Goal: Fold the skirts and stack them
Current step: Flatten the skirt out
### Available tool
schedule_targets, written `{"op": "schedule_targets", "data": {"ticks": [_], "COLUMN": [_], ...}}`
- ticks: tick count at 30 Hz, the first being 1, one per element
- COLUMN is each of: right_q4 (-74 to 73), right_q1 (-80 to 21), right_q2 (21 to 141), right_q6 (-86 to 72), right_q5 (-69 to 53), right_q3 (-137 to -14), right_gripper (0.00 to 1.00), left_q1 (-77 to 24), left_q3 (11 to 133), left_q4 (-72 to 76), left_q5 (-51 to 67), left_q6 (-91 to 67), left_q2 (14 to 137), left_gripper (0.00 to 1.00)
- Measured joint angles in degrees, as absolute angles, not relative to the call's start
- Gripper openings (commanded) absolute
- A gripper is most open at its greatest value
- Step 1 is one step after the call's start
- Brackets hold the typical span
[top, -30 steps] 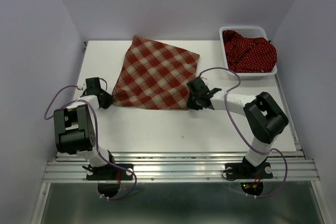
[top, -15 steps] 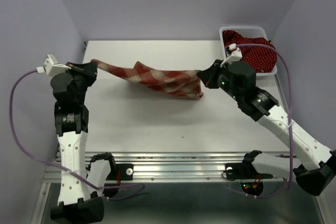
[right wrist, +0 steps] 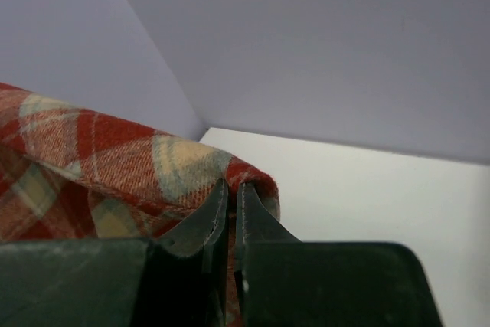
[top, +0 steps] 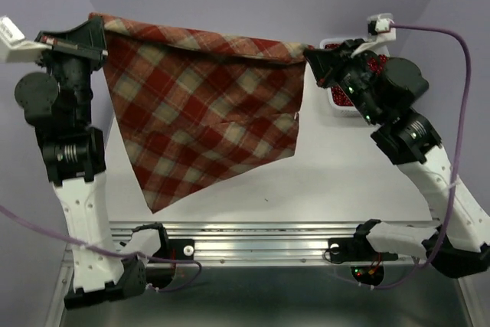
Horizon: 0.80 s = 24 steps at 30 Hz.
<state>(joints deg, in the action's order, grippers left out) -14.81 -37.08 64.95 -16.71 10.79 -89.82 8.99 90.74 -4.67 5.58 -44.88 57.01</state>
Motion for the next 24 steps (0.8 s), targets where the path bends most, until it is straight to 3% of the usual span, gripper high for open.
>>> {"op": "schedule_targets", "data": {"ticks": [10,16,19,24], "right_q4": [-17.2,-18.5,-17.3,-15.0], "right_q1": [-20.4,-18.4,-17.8,-17.3], "right_q2": [93.6,95.2,90.5,81.8], "right_q6": [-16.0,-14.7,-14.8,-16.2], "right_q5": [-1.6,-5.7,-7.0,-8.7], "right_q3": [-106.2,-111.2,-105.4,-88.9], "right_gripper": [0.01,0.01,0.01,0.01], "left_q1": [8.3,8.1,8.1,8.1], "left_q3": [111.4,119.3,113.2,86.7], "left_q4": [-11.6,-17.4,-14.0,-5.1], "left_q5": [12.0,12.3,13.2,12.9], "left_q6": [-41.2,-38.5,-37.7,-37.7], "left_q2": [92.8,96.8,90.7,74.0], "left_gripper": [0.00,0.00,0.00,0.00]}}
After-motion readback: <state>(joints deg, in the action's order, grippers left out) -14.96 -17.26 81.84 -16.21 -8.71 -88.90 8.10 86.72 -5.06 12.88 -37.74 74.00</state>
